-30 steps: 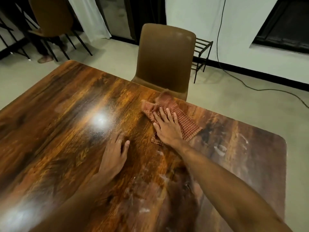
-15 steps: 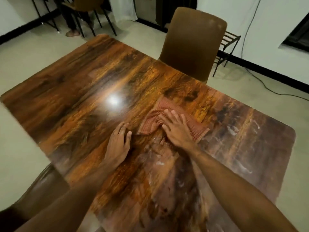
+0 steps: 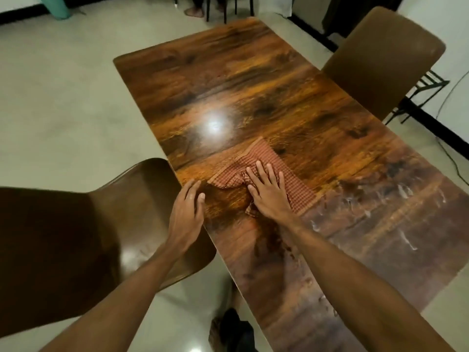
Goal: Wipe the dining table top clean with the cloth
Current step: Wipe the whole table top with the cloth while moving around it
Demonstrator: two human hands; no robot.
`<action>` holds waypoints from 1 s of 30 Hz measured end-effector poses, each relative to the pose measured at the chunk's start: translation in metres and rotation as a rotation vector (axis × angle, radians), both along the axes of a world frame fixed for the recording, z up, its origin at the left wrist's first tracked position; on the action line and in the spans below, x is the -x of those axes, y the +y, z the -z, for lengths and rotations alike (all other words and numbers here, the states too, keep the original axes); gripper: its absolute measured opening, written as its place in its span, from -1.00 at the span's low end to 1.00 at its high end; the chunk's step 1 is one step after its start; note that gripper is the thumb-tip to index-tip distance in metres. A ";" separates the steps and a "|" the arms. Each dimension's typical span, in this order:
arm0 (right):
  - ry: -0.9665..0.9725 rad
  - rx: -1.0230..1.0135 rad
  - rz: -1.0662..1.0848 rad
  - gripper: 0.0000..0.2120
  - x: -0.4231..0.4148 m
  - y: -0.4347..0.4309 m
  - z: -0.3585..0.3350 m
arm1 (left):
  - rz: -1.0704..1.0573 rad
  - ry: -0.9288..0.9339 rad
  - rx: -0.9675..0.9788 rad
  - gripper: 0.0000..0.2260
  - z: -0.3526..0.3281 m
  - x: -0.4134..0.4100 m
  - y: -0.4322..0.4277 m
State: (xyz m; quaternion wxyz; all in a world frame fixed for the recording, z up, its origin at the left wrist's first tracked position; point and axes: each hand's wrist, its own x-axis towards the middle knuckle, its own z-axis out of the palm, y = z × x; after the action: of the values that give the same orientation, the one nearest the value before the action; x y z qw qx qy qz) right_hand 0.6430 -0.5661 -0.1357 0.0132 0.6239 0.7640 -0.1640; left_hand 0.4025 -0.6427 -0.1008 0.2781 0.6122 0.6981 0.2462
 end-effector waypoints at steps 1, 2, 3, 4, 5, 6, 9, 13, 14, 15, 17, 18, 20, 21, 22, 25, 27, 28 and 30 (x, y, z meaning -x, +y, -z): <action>-0.001 -0.007 -0.037 -0.46 0.013 -0.005 -0.001 | -0.024 -0.018 -0.006 -0.54 0.001 0.007 -0.008; -0.008 -0.017 -0.118 -0.46 0.032 -0.014 -0.001 | -0.042 -0.031 -0.013 -0.55 0.002 0.012 -0.015; -0.017 -0.030 -0.218 -0.46 0.052 -0.024 0.001 | -0.050 -0.036 -0.025 -0.56 0.002 0.017 -0.021; -0.035 -0.062 -0.314 -0.46 0.070 -0.034 0.004 | -0.054 -0.035 -0.042 -0.57 0.003 0.023 -0.029; -0.056 -0.093 -0.369 -0.46 0.085 -0.040 0.004 | -0.059 -0.031 -0.057 -0.58 0.003 0.027 -0.032; -0.071 -0.102 -0.376 -0.45 0.093 -0.045 0.001 | -0.073 -0.030 -0.060 -0.59 0.003 0.032 -0.037; -0.101 -0.079 -0.356 -0.39 0.091 -0.081 -0.002 | -0.133 -0.016 -0.030 -0.58 0.002 0.037 -0.049; -0.035 -0.025 -0.437 -0.43 0.054 -0.155 -0.004 | -0.182 -0.045 -0.035 -0.58 -0.006 0.027 -0.062; -0.035 0.000 -0.475 -0.44 0.043 -0.158 -0.002 | -0.187 -0.045 -0.033 -0.58 -0.007 0.023 -0.064; -0.036 0.010 -0.496 -0.45 0.035 -0.152 -0.002 | -0.191 -0.043 -0.032 -0.58 -0.008 0.020 -0.066; -0.038 -0.004 -0.433 -0.46 0.023 -0.120 -0.004 | -0.198 -0.042 -0.034 -0.57 -0.007 0.011 -0.067; -0.037 -0.009 -0.339 -0.46 0.019 -0.101 -0.006 | -0.196 -0.039 -0.038 -0.57 -0.007 0.006 -0.068; -0.034 0.008 -0.146 -0.47 0.005 -0.071 -0.008 | -0.185 -0.029 -0.052 -0.56 -0.006 -0.007 -0.069; -0.032 0.017 -0.113 -0.46 -0.003 -0.066 -0.007 | -0.178 -0.024 -0.055 -0.56 -0.006 -0.017 -0.068; -0.036 0.020 -0.131 -0.46 -0.008 -0.070 -0.007 | -0.172 -0.021 -0.053 -0.56 -0.007 -0.026 -0.068; -0.043 -0.018 -0.324 -0.45 -0.038 -0.104 -0.001 | -0.164 0.000 -0.047 -0.54 -0.010 -0.062 -0.062; -0.009 -0.025 -0.365 -0.46 -0.080 -0.093 -0.001 | -0.166 0.011 -0.045 -0.51 -0.012 -0.092 -0.052; -0.012 -0.025 -0.319 -0.47 -0.102 -0.075 -0.002 | -0.173 0.015 -0.046 -0.51 -0.012 -0.105 -0.047; -0.012 -0.013 -0.124 -0.47 -0.154 -0.027 -0.005 | -0.183 0.026 -0.048 -0.51 -0.009 -0.140 -0.033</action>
State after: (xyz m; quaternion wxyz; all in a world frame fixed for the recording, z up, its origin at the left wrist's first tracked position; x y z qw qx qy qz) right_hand 0.7965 -0.5930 -0.1309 0.0239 0.5765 0.8020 -0.1544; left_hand 0.5422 -0.6760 -0.0914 0.2306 0.5554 0.7486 0.2792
